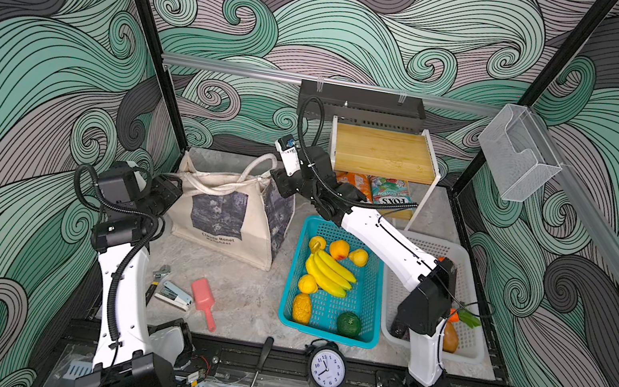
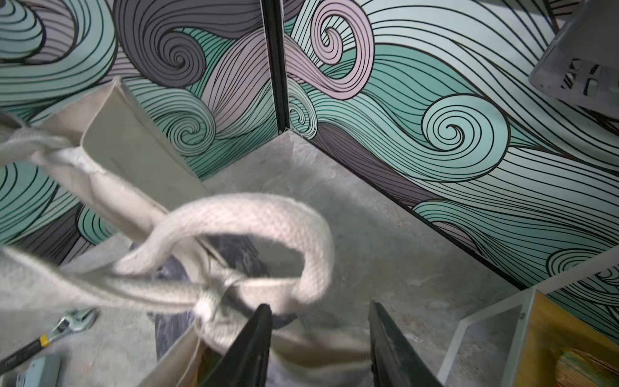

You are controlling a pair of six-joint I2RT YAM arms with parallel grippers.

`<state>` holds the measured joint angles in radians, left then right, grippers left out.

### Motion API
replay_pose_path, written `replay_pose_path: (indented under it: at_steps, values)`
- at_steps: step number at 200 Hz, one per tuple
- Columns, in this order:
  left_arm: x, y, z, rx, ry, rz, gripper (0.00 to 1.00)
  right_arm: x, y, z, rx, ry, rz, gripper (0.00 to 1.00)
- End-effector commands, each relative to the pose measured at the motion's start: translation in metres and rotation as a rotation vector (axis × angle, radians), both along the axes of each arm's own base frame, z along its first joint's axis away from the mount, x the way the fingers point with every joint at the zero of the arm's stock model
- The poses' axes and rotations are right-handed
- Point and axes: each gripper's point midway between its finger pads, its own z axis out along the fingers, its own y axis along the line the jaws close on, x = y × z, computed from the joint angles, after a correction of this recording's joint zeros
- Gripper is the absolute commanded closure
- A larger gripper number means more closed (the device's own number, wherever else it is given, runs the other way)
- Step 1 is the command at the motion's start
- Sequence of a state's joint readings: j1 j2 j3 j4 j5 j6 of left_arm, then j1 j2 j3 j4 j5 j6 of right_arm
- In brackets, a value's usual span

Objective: Place the food into the grocery bag and tie it

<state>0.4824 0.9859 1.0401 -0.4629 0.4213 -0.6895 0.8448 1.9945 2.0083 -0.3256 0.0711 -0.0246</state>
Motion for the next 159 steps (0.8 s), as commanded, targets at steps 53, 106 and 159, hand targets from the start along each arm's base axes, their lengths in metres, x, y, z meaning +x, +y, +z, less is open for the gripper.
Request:
replay_pose_path:
  at_steps: [53,106,159]
  values:
    - [-0.047,0.007,0.047,0.200,-0.036,0.109,0.01,-0.068,-0.039,0.076,0.158,-0.082,0.005,0.19]
    - [-0.102,-0.006,0.073,0.274,-0.047,0.181,0.02,-0.109,-0.114,0.086,0.163,-0.101,-0.064,0.02]
    - [-0.098,-0.072,0.074,0.159,-0.150,-0.144,0.01,-0.131,-0.256,0.029,0.104,0.047,-0.386,0.00]
